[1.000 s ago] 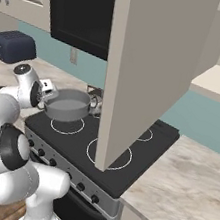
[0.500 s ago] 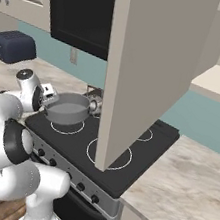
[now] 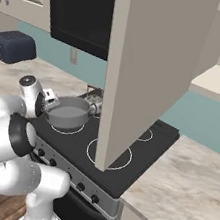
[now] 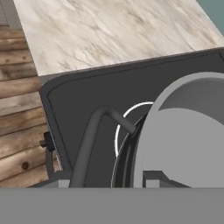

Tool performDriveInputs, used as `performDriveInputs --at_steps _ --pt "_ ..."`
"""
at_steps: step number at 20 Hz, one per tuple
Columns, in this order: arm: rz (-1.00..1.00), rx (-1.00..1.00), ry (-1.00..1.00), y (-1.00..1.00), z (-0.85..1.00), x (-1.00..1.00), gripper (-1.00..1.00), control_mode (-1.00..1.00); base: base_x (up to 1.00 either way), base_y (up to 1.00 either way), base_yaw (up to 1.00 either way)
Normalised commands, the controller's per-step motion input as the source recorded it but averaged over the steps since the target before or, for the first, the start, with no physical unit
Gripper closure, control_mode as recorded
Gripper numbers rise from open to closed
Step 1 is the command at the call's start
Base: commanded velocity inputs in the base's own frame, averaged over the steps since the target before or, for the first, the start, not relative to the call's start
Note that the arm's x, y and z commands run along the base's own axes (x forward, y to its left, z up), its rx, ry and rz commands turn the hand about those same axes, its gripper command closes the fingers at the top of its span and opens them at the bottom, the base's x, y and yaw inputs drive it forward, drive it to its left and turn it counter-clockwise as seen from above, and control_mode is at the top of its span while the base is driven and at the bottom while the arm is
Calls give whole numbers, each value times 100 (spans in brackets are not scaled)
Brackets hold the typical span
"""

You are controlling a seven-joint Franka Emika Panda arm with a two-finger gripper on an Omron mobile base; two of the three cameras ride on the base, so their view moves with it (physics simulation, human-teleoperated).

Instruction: Pick the kettle from the cabinet and place it on a stove burner. Then pick the pot from the counter and place it on another stove burner. Finally, turn both burners on.

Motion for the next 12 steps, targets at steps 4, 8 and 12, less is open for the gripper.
performDriveInputs --at_steps 4,8,12 --pt "2 0 0 0 -22 19 100 -100 0 0 0" --pt "2 0 0 0 -20 16 100 -100 0 0 0" --pt "1 0 0 0 -14 17 100 -100 0 0 0"
